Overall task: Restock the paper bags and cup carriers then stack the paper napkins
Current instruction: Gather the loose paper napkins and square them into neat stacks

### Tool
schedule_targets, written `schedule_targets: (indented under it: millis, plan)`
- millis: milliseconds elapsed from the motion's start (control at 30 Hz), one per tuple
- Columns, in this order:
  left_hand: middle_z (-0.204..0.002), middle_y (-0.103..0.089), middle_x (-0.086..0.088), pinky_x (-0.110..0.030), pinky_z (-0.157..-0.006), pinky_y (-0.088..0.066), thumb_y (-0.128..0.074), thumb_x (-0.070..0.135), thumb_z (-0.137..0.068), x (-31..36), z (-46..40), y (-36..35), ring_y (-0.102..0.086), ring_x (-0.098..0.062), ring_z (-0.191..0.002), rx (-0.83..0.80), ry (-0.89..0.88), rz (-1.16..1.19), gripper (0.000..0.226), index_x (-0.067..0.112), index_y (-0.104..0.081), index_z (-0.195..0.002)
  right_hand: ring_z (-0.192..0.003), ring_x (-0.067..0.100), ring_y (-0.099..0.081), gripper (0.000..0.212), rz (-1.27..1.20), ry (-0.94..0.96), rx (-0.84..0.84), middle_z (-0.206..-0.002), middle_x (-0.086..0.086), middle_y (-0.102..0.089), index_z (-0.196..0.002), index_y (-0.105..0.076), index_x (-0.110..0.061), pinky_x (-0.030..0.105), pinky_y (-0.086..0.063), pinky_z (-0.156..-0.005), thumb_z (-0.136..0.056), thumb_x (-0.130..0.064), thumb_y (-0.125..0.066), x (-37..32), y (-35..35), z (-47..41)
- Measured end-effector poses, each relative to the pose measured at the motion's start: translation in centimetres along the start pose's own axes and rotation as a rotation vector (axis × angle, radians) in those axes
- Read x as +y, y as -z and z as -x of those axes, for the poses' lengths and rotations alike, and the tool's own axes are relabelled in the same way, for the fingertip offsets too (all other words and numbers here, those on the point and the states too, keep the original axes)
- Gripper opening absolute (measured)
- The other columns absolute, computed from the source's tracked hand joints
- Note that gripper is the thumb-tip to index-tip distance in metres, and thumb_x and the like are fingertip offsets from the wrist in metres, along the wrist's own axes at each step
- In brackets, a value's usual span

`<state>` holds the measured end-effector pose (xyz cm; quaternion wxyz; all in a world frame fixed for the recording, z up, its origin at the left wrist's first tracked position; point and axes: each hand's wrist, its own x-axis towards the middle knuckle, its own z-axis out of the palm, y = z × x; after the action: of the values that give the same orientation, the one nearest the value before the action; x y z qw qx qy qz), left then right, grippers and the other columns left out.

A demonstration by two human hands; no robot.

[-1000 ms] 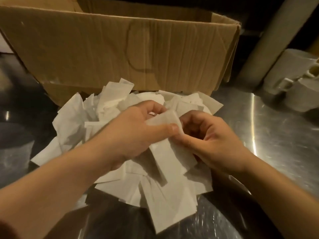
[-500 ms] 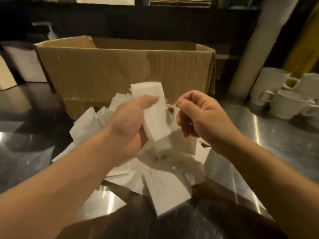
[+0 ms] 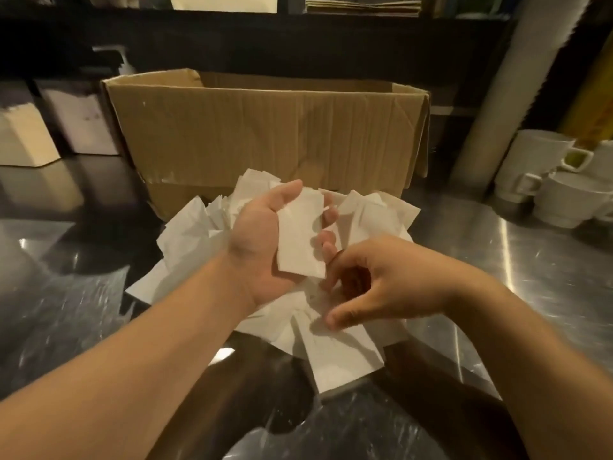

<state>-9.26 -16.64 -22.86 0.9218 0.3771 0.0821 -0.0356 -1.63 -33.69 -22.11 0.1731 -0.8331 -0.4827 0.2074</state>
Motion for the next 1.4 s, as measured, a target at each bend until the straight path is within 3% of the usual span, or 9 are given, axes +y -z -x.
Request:
schedule_targets:
  millis: [233, 533, 667, 733, 867, 967, 1100, 1267, 1400]
  plan:
    - [-0.1, -0.063, -0.009, -0.027, -0.072, -0.043, -0.054, 0.044, -0.094, 0.8, -0.2, 0.4, -0.052, -0.02, -0.073, 0.004, -0.051, 0.033, 0.047, 0.007, -0.059, -0.123, -0.105, -0.006, -0.05, 0.08, 0.022, -0.031, -0.204, -0.117, -0.037, -0.044, -0.137, -0.045, -0.055, 0.006, -0.042, -0.078, -0.069, -0.058, -0.085, 0.1, 0.0, 0.0]
    - [-0.102, -0.064, -0.008, -0.029, -0.069, -0.043, -0.048, 0.045, -0.098, 0.6, -0.6, 0.5, -0.053, -0.021, -0.075, 0.033, -0.066, 0.013, 0.046, 0.009, -0.061, -0.123, -0.087, -0.007, -0.056, 0.03, 0.032, 0.037, -0.046, -0.094, -0.027, -0.059, -0.113, -0.068, -0.042, 0.006, -0.044, -0.067, -0.086, -0.055, -0.069, 0.6, -0.2, -0.2]
    - [-0.099, -0.061, -0.008, -0.028, -0.059, -0.044, -0.049, 0.044, -0.097, 0.7, -0.8, 0.7, -0.052, -0.022, -0.07, 0.019, -0.06, 0.025, 0.044, 0.009, -0.059, -0.122, -0.072, -0.002, -0.056, 0.022, -0.035, 0.024, 0.315, -0.081, -0.013, -0.062, -0.083, -0.065, -0.031, 0.016, -0.046, -0.06, -0.08, -0.049, -0.077, 0.9, 0.8, 0.2]
    - [-0.1, -0.06, -0.008, -0.028, -0.058, -0.045, -0.05, 0.044, -0.096, 0.7, -0.9, 0.8, -0.052, -0.022, -0.069, 0.009, -0.06, 0.027, 0.044, 0.009, -0.058, -0.122, -0.094, 0.002, -0.048, 0.044, 0.113, -0.06, 0.471, -0.103, -0.017, -0.052, -0.101, -0.057, -0.035, 0.018, -0.047, -0.076, -0.071, -0.052, -0.083, 1.5, 1.3, 0.0]
    - [-0.099, -0.062, -0.007, -0.027, -0.062, -0.044, -0.054, 0.044, -0.092, 0.7, -0.9, 1.1, -0.053, -0.022, -0.07, 0.005, -0.054, 0.024, 0.045, 0.01, -0.059, -0.122, -0.133, 0.018, -0.019, 0.097, 0.339, -0.234, 0.395, -0.143, -0.012, -0.02, -0.142, -0.027, -0.046, 0.043, -0.028, -0.119, -0.068, -0.051, -0.09, 2.7, 0.9, -0.9]
    - [-0.097, -0.061, -0.007, -0.028, -0.062, -0.044, -0.055, 0.043, -0.091, 0.6, -1.0, 1.1, -0.053, -0.022, -0.07, 0.003, -0.048, 0.021, 0.044, 0.01, -0.06, -0.121, -0.134, 0.016, -0.028, 0.088, 0.067, -0.189, 0.503, -0.148, -0.013, -0.024, -0.142, -0.034, -0.041, 0.041, -0.037, -0.115, -0.069, -0.079, -0.067, 3.0, 0.8, -1.3]
    - [-0.096, -0.061, -0.008, -0.028, -0.066, -0.04, -0.054, 0.041, -0.092, 0.5, -1.0, 0.9, -0.052, -0.022, -0.07, 0.033, -0.067, 0.001, 0.041, 0.01, -0.062, -0.118, -0.114, 0.017, -0.052, 0.049, -0.147, -0.245, 0.652, -0.137, -0.006, -0.048, -0.127, -0.052, -0.035, 0.024, -0.055, -0.083, -0.086, -0.041, -0.078, 3.3, 0.8, -1.7]
    - [-0.095, -0.061, -0.009, -0.03, -0.067, -0.038, -0.055, 0.039, -0.09, 0.4, -1.1, 0.8, -0.052, -0.022, -0.07, 0.056, -0.074, -0.016, 0.039, 0.009, -0.063, -0.114, -0.109, 0.022, -0.052, 0.023, -0.238, -0.231, 0.741, -0.115, -0.011, -0.051, -0.098, -0.062, -0.035, 0.047, -0.061, -0.085, -0.089, -0.024, -0.079, 4.1, 0.5, -2.2]
    - [-0.094, -0.061, -0.009, -0.029, -0.067, -0.039, -0.055, 0.038, -0.089, 0.5, -1.1, 0.8, -0.052, -0.022, -0.07, 0.039, -0.067, -0.023, 0.037, 0.009, -0.063, -0.112, -0.111, 0.023, -0.052, 0.01, -0.237, -0.2, 0.766, -0.111, -0.013, -0.05, -0.098, -0.064, -0.03, 0.049, -0.061, -0.085, -0.094, -0.026, -0.072, 4.1, 0.5, -2.4]
